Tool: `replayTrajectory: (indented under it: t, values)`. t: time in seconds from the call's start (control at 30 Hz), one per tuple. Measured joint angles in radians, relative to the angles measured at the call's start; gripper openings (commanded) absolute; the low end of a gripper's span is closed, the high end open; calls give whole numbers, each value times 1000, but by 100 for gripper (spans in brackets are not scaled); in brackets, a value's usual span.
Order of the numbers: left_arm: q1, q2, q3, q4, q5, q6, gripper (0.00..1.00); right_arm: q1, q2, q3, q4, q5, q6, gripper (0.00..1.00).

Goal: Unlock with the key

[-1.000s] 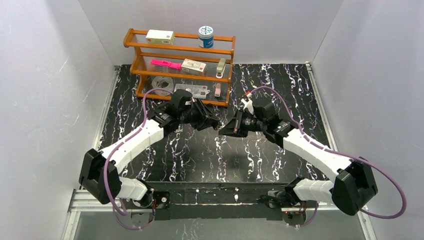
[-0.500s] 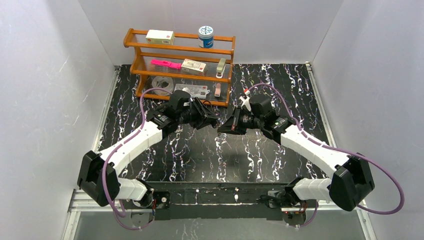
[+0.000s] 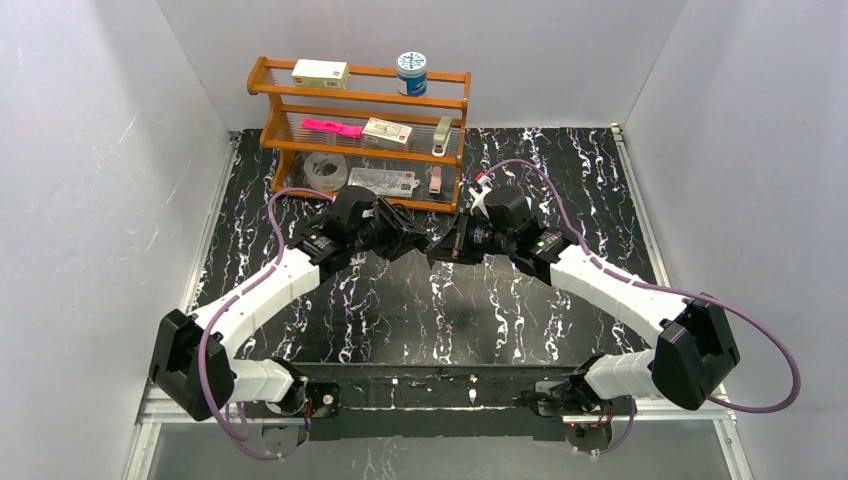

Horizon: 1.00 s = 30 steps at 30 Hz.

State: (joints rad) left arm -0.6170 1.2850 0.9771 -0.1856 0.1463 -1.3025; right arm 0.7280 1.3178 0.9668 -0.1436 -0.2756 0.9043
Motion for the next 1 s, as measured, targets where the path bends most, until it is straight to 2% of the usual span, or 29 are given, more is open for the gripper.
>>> replayTrajectory:
  t: [0.43, 0.47, 0.57, 0.77, 0.9, 1.0]
  values:
    - [2, -12, -3, -8, -17, 15, 10, 2, 27, 18, 11, -19, -21, 2]
    - [1, -13, -3, -7, -20, 18, 10, 2, 29, 20, 10, -20, -21, 6]
    - [1, -19, -11, 2, -19, 20, 8, 2, 27, 20, 10, -20, -22, 28]
    - [-8, -24, -16, 20, -7, 24, 8, -8, -48, -21, 16, -13, -30, 46]
    - [-9, -32, -16, 20, -10, 40, 8, -11, -122, -42, 16, -13, -40, 50]
    - [-9, -32, -15, 17, -11, 58, 8, -13, -164, -48, 11, -10, -45, 42]
